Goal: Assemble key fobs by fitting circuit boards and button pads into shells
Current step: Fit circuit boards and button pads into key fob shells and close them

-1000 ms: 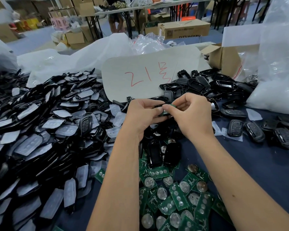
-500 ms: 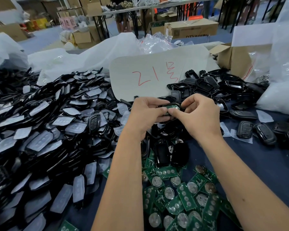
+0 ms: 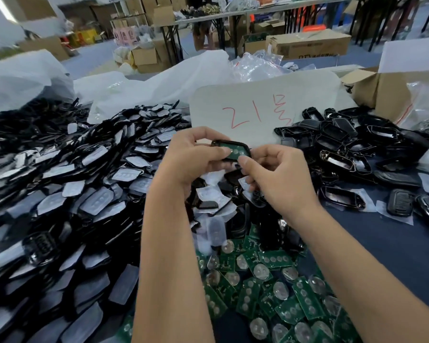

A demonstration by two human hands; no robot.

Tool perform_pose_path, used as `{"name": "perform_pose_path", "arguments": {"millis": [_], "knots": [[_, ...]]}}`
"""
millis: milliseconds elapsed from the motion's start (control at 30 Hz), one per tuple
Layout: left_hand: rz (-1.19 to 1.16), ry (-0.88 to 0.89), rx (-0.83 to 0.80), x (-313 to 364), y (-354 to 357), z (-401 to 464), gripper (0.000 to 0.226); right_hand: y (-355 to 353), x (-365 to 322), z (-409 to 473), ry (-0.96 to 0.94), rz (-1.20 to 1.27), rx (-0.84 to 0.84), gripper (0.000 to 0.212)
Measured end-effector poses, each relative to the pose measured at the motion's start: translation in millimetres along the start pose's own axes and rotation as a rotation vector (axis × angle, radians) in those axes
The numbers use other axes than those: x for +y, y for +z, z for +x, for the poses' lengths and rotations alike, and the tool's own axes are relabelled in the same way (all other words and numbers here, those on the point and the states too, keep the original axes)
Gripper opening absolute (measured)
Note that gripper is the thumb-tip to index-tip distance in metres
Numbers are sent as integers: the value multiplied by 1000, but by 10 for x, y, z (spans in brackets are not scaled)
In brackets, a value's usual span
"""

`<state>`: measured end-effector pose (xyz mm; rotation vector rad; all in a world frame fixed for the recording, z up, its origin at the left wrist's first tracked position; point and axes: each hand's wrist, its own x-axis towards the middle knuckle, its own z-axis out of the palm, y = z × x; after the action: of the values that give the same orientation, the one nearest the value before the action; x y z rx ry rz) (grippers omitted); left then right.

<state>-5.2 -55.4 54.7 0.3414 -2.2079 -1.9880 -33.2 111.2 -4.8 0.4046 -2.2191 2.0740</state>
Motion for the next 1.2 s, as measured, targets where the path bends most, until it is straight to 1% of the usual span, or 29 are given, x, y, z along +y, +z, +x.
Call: {"name": "perform_pose_path", "arguments": {"millis": [67,167,233,267,333,367,467,500,600,700,833,900,933,1000,1067,1100,1133,1200], "knots": [[112,30,235,60,-225,0,20,224,-23,-72,-109,-200,-70,15],[271,72,601,88,-591,-16,30,631,-89,-200,-406,-533,-194,19],[337,40,761,64,-808,-59,26,895,-129,-231,-590,-667,-240,29],[348,24,810,50,-892,-85,23,1008,-149,-227,-636,-701,-267,34],[351,-12,875,18,-1003,-126,17,1182,-189,-205,-669,-767,-335,37],[352,-28,900,7,-1035,-137,16,1242,-211,-188,-673,-818,-368,36],[350,-55,945,-18,-1081,-154,18,1330,-252,-158,-690,-969,-397,22],[340,-57,947,-15,-1074,-164,19,1332,-258,-156,-690,-987,-394,21],[285,-52,933,16,-1027,-185,18,1309,-268,-159,-714,-994,-374,20],[262,-37,917,35,-986,-185,21,1230,-281,-159,-741,-915,-358,18],[215,8,875,19,-940,-179,29,981,-298,-132,-774,-865,-363,20],[181,20,800,35,-898,-158,28,741,-277,-103,-706,-789,-314,18],[175,10,735,51,-857,-139,26,590,-251,-84,-646,-755,-261,17],[160,-47,528,88,-704,-85,25,244,-170,-21,-493,-688,-111,16],[169,-80,261,95,-463,-13,28,-110,-80,61,-290,-553,48,8],[198,-73,121,85,-306,24,28,-268,-45,89,-191,-433,111,9],[231,-56,-17,65,-120,53,27,-414,-21,107,-108,-291,174,16],[292,-16,-223,-21,265,90,21,-642,26,132,1,-64,277,22]]}}
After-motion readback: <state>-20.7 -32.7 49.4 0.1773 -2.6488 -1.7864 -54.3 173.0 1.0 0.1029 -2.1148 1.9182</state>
